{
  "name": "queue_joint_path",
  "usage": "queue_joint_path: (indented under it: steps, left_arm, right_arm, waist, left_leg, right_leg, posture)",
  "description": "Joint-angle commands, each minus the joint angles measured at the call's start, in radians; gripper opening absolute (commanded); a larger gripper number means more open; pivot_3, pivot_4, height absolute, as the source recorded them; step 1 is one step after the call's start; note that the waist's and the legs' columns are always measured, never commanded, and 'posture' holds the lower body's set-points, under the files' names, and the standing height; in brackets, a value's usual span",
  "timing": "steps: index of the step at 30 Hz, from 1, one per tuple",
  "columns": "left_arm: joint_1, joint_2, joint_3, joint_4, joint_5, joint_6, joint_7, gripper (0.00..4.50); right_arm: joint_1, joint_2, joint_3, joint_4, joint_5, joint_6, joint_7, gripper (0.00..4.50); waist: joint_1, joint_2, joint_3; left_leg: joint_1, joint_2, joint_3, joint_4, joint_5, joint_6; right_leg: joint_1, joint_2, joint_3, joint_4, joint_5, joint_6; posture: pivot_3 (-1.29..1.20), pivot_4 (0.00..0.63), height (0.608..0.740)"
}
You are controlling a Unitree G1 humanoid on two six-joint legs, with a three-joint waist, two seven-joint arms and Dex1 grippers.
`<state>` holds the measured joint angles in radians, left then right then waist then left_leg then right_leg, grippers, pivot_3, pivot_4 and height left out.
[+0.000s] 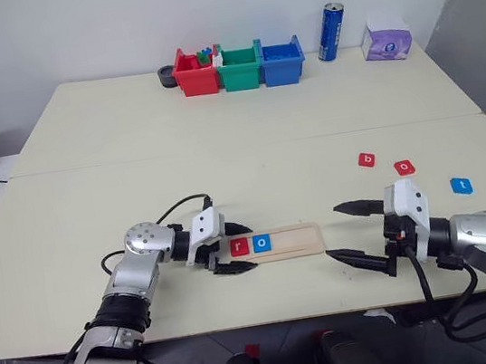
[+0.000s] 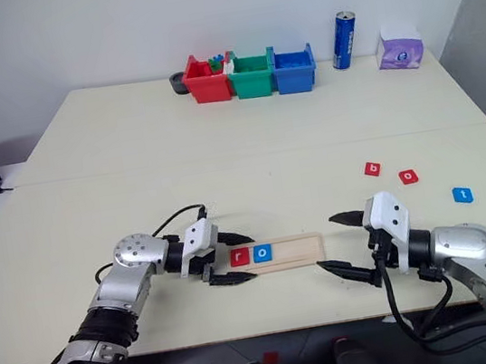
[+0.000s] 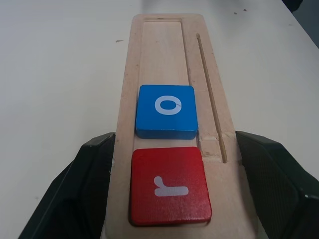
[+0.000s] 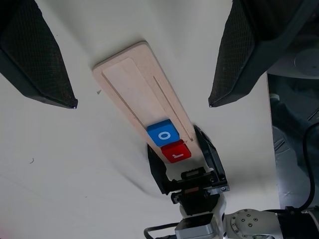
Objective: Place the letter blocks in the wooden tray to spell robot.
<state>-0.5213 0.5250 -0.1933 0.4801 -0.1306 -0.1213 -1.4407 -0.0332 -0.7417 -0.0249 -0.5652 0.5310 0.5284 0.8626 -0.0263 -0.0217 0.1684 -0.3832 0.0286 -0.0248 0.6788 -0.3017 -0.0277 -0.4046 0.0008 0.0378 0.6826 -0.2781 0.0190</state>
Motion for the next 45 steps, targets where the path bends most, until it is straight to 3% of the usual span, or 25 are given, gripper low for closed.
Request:
queue_joint_path:
  steps: [1,8,10,12,22,34,40,45]
  left_arm:
    - [-0.009,0.014,-0.008,-0.008,0.001,-0.019,-0.011,3.40]
    - [-0.015,0.007,-0.010,-0.002,0.007,-0.020,-0.006,3.40]
    - [-0.016,0.007,-0.010,-0.002,0.009,-0.017,-0.006,4.14]
    - [-0.016,0.009,-0.010,-0.002,0.009,-0.011,-0.009,4.48]
    - [-0.018,0.036,0.003,-0.064,-0.018,0.055,-0.040,4.48]
    - [-0.122,0.188,0.041,-0.299,-0.126,0.392,-0.127,4.48]
    - [-0.174,0.057,0.104,-0.419,-0.213,0.490,0.079,4.48]
    - [-0.103,-0.098,0.122,-0.543,-0.226,0.525,0.311,4.48]
  right_arm:
    - [-0.009,0.004,-0.020,-0.031,0.009,-0.017,-0.006,4.50]
    - [-0.016,0.003,-0.016,-0.028,0.008,-0.016,-0.004,4.50]
    - [-0.020,0.003,-0.016,-0.026,0.008,-0.016,-0.003,4.50]
    - [-0.021,0.004,-0.015,-0.025,0.007,-0.016,-0.003,4.50]
    - [-0.014,0.007,-0.018,-0.030,0.006,-0.014,-0.012,4.50]
    - [0.011,0.033,-0.060,-0.050,0.034,0.013,-0.089,4.50]
    - [-0.035,0.071,-0.071,0.031,-0.050,0.034,-0.219,4.50]
    - [-0.143,0.171,-0.042,0.185,-0.232,0.046,-0.466,4.50]
  waist:
    - [0.000,0.000,0.000]
    - [0.000,0.000,0.000]
    - [0.000,0.000,0.000]
    - [0.000,0.000,0.000]
    - [0.000,0.000,0.000]
    - [0.000,0.000,0.000]
    - [0.001,0.000,0.000]
    - [-0.003,0.000,0.000]
  left_leg:
    - [0.000,0.000,0.000,0.000,0.000,0.000]
    - [0.000,0.000,0.000,0.000,0.000,0.000]
    - [0.000,0.000,0.000,0.000,0.000,0.000]
    - [0.000,0.000,0.000,0.000,0.000,0.000]
    - [0.000,0.000,0.000,0.000,0.000,0.000]
    - [-0.001,0.000,0.000,0.000,0.000,0.000]
    - [-0.001,0.000,0.000,0.001,0.000,0.000]
    - [0.000,0.000,0.001,0.001,0.000,0.000]
  right_leg:
    - [0.000,0.000,0.000,0.000,0.000,0.000]
    - [0.000,0.000,0.000,0.000,0.000,0.000]
    - [0.000,0.000,0.000,0.000,0.000,0.000]
    - [0.000,0.000,0.000,0.000,0.000,0.000]
    - [0.000,0.000,0.000,0.000,0.000,0.000]
    - [0.000,0.000,0.000,0.000,0.000,0.000]
    - [0.000,0.000,0.000,0.000,0.000,0.000]
    - [0.000,0.000,0.003,0.001,0.000,0.000]
  posture:
    - [0.00,0.150,0.740]
    - [0.00,0.150,0.740]
    - [0.00,0.150,0.740]
    - [0.00,0.150,0.740]
    - [0.00,0.150,0.740]
    - [0.00,0.150,0.740]
    - [0.00,0.150,0.740]
    - [0.00,0.150,0.740]
